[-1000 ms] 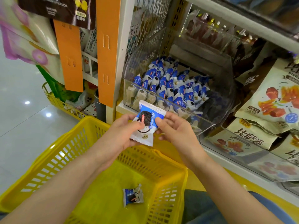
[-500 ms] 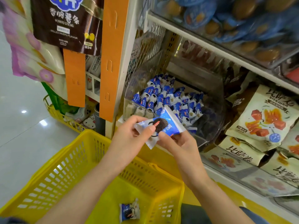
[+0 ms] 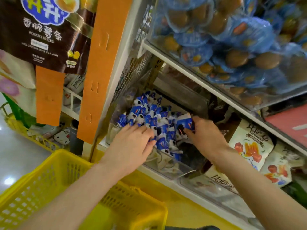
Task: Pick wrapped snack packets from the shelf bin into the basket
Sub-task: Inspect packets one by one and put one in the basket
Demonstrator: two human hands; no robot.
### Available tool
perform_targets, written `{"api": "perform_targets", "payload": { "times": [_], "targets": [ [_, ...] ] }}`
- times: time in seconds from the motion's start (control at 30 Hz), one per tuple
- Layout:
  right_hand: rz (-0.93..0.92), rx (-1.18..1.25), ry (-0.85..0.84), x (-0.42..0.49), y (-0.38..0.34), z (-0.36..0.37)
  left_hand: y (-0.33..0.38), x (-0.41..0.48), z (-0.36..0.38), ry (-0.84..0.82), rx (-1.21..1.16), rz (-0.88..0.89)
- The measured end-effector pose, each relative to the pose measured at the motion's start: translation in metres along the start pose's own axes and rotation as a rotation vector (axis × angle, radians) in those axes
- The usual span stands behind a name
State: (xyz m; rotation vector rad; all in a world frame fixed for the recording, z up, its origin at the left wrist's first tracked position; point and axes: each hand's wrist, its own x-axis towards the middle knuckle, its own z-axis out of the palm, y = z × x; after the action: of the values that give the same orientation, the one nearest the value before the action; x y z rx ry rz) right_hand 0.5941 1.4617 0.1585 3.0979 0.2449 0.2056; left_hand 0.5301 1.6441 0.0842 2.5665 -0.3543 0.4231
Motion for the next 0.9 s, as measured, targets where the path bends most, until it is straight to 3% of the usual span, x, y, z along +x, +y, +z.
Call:
{"api": "perform_targets", "payload": {
  "times": [0.23,0.4,0.7,0.9],
  "targets": [
    [0.161,-0.197,-0.303,0.019,-0.011,0.015,-0.005,-0.011,0.005,-0.007,0.032,0.019],
    [0.221,-0.265,-0.405,0.032,-0.014,0.025,-0.007,-0.011,0.007,0.014,-0.024,0.01],
    [0.351,0.239,-0.376,0.039,-0.005,0.036,-0.009,-0.011,0.008,0.046,0.036,0.039],
    [0.274,-0.12,-0.429,0.047,-0.011,0.035,-0.009,-0.012,0.009,0.04,0.017,0.042]
  ]
}}
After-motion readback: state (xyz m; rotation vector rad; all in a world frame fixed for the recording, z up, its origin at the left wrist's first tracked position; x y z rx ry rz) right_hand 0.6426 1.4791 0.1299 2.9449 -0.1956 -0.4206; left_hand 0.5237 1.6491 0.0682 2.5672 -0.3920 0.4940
